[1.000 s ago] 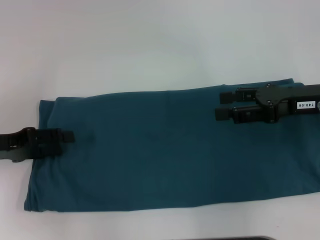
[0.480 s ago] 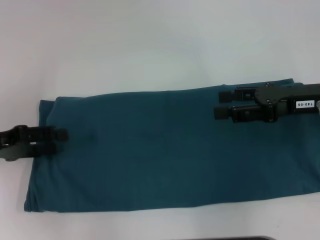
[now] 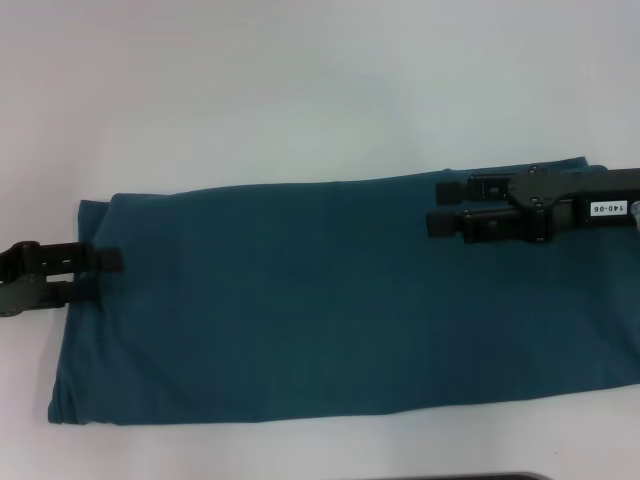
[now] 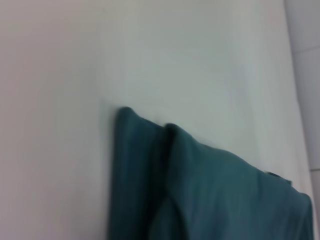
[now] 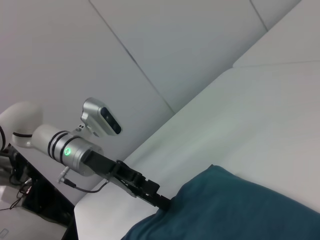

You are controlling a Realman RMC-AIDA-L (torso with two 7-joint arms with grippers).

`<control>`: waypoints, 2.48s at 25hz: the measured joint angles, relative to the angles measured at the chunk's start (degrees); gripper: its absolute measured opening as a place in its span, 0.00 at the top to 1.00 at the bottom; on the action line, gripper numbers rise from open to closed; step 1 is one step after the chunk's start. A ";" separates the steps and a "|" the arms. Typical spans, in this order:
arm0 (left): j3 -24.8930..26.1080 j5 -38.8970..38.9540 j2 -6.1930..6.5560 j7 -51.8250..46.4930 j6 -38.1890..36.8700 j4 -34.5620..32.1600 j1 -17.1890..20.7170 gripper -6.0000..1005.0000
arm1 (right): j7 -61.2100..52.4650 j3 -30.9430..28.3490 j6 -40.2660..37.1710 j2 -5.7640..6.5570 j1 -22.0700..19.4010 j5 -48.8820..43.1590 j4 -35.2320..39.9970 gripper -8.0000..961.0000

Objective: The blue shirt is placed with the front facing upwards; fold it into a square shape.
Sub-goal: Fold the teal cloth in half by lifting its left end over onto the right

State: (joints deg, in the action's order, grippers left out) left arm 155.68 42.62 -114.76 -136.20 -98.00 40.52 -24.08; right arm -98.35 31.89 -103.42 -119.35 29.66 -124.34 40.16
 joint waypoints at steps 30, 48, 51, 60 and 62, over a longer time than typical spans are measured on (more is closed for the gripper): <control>2.84 -1.15 -2.52 -0.25 -5.83 5.87 1.39 0.25 | -0.70 0.01 0.08 0.00 0.10 0.60 -0.79 0.16; -0.97 -2.89 -3.71 -1.63 1.23 3.68 1.03 0.25 | -1.41 0.03 0.16 0.02 0.12 0.51 -0.79 0.16; -0.99 -2.90 -3.71 -1.57 1.00 3.78 1.06 0.25 | -1.47 0.03 0.15 0.00 0.16 0.45 -0.79 0.16; -0.12 -1.07 -2.94 -1.15 -2.26 4.34 0.91 0.25 | -2.21 0.04 0.63 0.03 -0.06 0.45 -0.79 0.16; -0.12 -1.00 -2.85 -1.22 -2.37 4.45 0.91 0.25 | -2.26 0.09 0.75 0.06 -0.16 0.45 -0.79 0.16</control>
State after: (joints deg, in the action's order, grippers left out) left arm 155.57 41.62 -117.61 -137.41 -100.37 44.97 -23.18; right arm -100.61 31.98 -102.67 -119.29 29.50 -123.89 39.37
